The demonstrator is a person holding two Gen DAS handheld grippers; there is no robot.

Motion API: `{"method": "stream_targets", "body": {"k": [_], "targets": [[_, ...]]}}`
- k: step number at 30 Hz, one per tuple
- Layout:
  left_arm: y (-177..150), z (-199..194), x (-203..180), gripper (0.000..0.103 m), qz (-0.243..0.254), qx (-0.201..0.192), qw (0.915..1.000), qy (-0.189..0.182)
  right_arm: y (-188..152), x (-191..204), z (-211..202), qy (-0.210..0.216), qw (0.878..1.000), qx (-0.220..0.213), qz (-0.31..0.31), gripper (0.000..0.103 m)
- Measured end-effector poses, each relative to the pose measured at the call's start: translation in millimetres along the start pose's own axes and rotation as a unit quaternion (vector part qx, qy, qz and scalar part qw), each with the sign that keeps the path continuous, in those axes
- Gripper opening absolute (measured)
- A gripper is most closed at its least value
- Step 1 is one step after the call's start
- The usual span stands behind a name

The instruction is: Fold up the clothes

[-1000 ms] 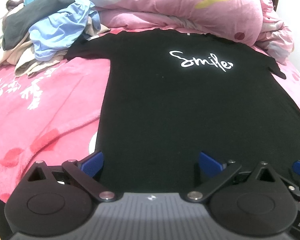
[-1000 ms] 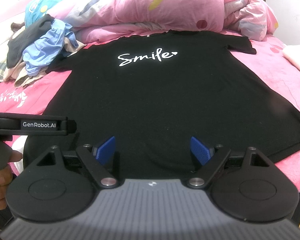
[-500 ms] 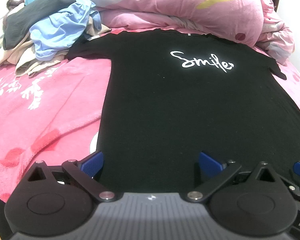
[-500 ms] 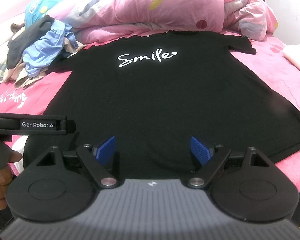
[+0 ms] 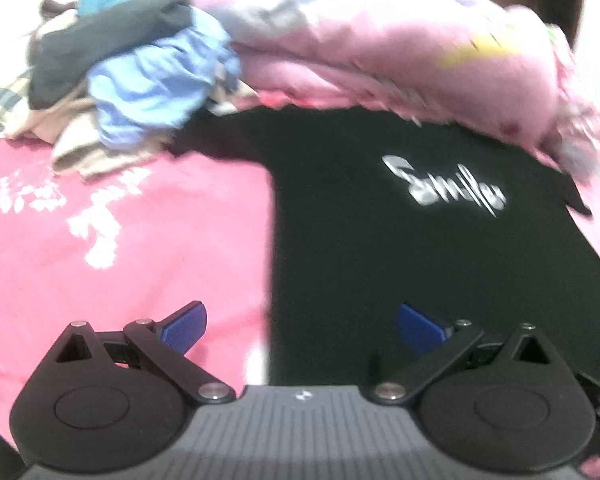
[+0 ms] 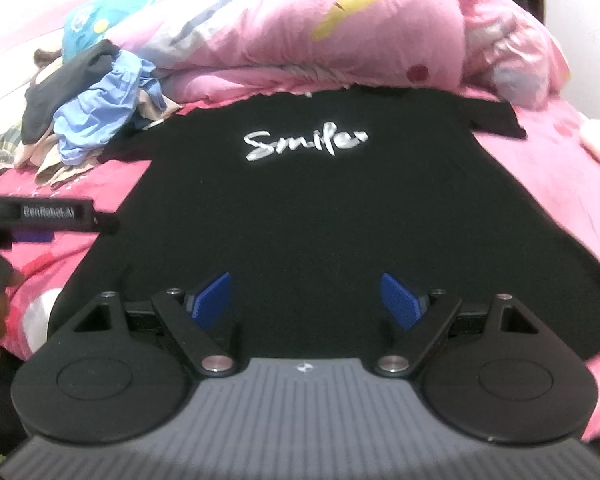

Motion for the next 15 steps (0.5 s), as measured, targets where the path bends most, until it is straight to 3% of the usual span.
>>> {"method": "stream_targets", "body": {"k": [5,11,15], "targets": [[55.8,23.3,44.2,0.102,-0.066,-0.036,0.9971,0.015,42.8,19.3,20.7,0.021,0.999,-0.021,-0.043,0.083],[117.3,60.6,85.9,0.102,-0.133,-0.081,0.9874,0.025,102.0,49.2,55.2,0.060,0.994,-0.051,-0.074,0.083],[139.3,87.3,105.3,0.092,-0.161,-0.084,0.9825,0.039,140.5,70.1,83.6,0.103,0.990,-0.068,-0.070,0.083]]}}
Point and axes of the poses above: each gripper's, at about its wrist camera, not at the fingertips, and z roughly the way its jaws point, x to its left, y to its top, the point moved 9 cm from there along z, roughly the way its jaws point, and after that the axes turned 11 degrees about -z, right-handed, at the moved point
